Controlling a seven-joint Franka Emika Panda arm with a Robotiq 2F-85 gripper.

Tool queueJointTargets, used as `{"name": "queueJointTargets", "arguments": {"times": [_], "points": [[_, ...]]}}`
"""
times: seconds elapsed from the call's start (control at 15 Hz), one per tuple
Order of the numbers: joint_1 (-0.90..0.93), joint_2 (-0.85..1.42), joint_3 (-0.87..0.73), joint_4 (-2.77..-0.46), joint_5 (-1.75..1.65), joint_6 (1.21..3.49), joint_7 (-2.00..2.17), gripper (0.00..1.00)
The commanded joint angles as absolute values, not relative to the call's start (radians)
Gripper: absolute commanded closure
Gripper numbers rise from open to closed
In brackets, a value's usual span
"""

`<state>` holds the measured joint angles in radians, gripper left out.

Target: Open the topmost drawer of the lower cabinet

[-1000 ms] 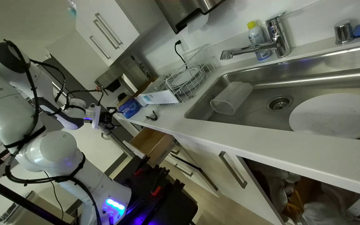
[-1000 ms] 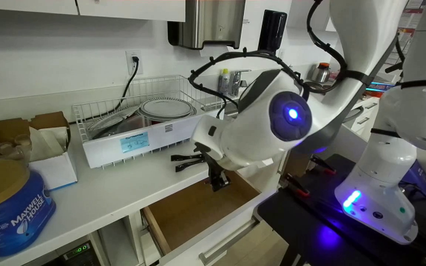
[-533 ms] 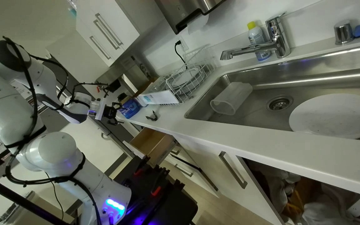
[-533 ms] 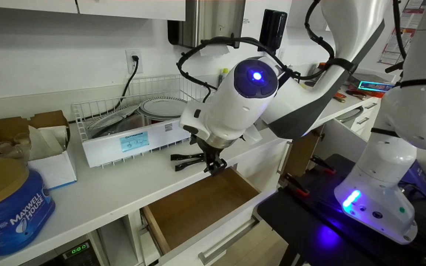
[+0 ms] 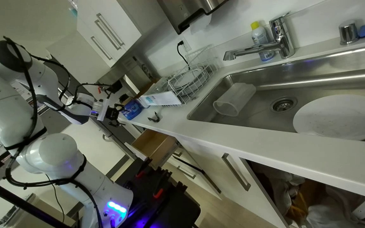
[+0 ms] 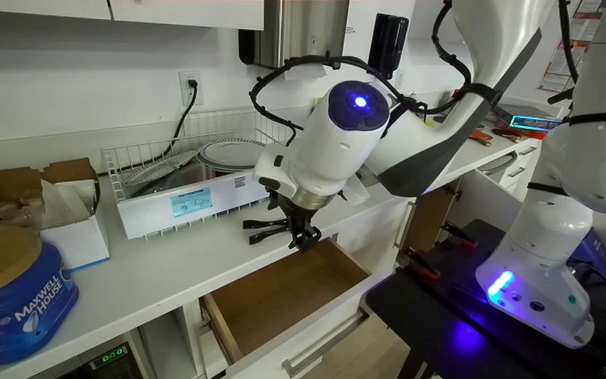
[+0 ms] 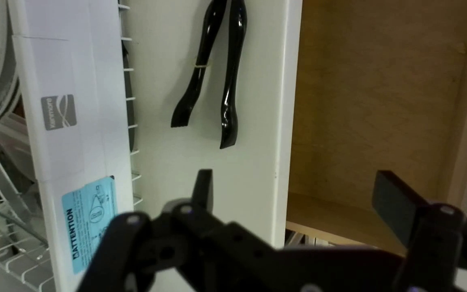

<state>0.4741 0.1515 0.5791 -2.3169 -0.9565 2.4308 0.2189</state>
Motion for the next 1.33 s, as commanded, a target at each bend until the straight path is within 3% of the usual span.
{"name": "queueJointTargets", "arguments": {"times": [0.0,0.4,1.27], "points": [[0.420,0.146,0.529,-2.328,-0.799,2.597,-0.012,0.00],[0.400,0.178,0.450,-2.306,-0.547,2.568,-0.281,0.00],[0.414,0.332,0.357,-2.300,-0.557,2.745,-0.266,0.00]]}}
